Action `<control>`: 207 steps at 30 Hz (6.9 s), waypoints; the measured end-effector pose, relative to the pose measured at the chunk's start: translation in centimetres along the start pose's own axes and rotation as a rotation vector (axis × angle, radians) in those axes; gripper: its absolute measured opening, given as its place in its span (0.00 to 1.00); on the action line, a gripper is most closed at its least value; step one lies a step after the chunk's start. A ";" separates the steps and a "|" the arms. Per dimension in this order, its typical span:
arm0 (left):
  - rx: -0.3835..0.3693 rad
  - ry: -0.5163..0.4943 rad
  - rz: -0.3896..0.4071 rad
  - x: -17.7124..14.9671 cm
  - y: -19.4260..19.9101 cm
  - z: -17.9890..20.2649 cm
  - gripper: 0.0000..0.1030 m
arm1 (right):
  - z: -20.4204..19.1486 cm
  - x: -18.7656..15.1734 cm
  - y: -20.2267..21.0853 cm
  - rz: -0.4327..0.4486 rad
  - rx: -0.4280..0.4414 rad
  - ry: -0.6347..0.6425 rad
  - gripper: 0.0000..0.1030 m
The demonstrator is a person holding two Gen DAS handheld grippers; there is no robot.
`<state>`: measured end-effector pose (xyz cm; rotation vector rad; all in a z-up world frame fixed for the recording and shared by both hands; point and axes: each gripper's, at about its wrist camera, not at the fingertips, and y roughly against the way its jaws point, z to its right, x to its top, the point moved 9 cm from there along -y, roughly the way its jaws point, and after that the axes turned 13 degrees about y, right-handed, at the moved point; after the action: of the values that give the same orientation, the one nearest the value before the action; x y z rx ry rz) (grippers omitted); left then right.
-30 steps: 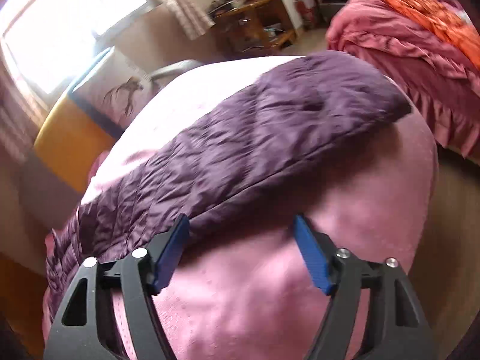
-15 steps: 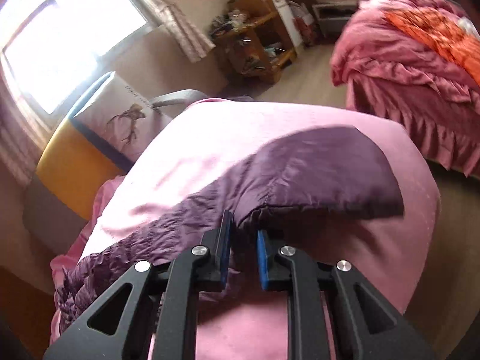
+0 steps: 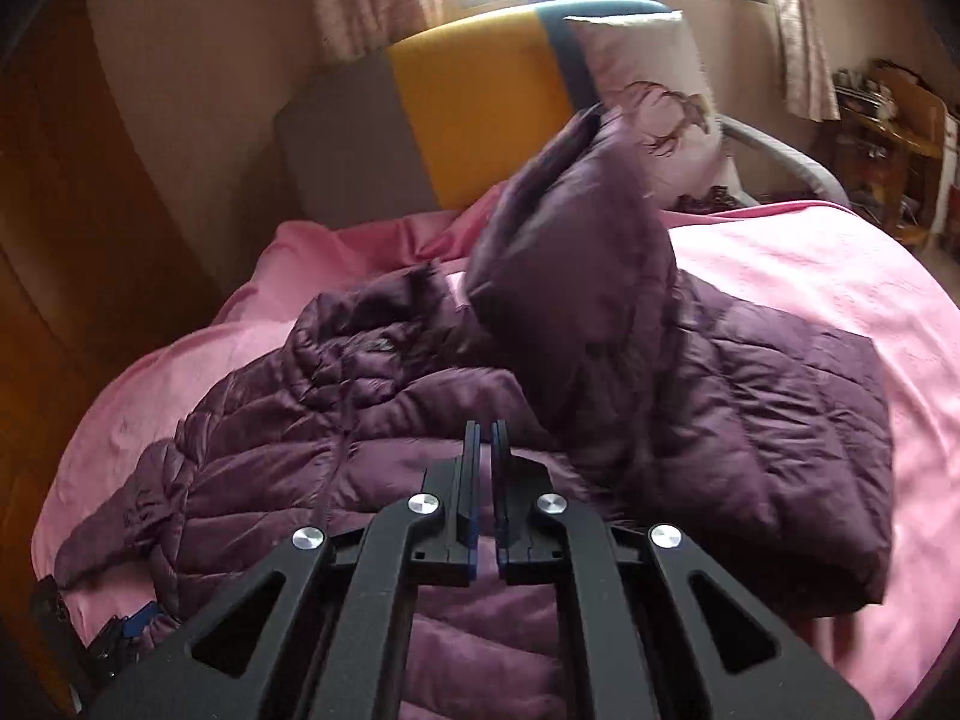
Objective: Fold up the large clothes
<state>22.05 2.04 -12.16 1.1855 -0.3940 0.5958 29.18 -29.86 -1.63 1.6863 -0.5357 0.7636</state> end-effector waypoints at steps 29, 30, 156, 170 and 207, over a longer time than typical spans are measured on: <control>-0.342 0.000 -0.215 8.6 -6.4 18.0 0.74 | 1.7 -11.9 1.6 -0.049 0.097 -0.070 0.79; -0.344 0.002 -0.228 8.9 -7.4 18.9 0.74 | 1.8 -12.0 1.5 -0.042 0.111 -0.079 0.80; -0.005 0.964 0.232 4.1 12.6 -27.6 0.81 | -6.9 -11.5 -2.9 -0.136 -0.035 0.210 0.98; 0.008 1.166 0.297 5.1 13.0 -33.5 0.52 | -6.7 -11.5 -2.7 -0.120 -0.029 0.205 0.98; -0.237 -0.004 0.014 3.1 3.6 7.1 0.69 | -6.2 -10.9 -1.4 -0.101 0.043 0.123 0.92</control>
<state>22.38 -3.06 -5.35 0.9583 -0.4630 0.5427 21.42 -23.94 -9.65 1.6804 -0.3484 0.8044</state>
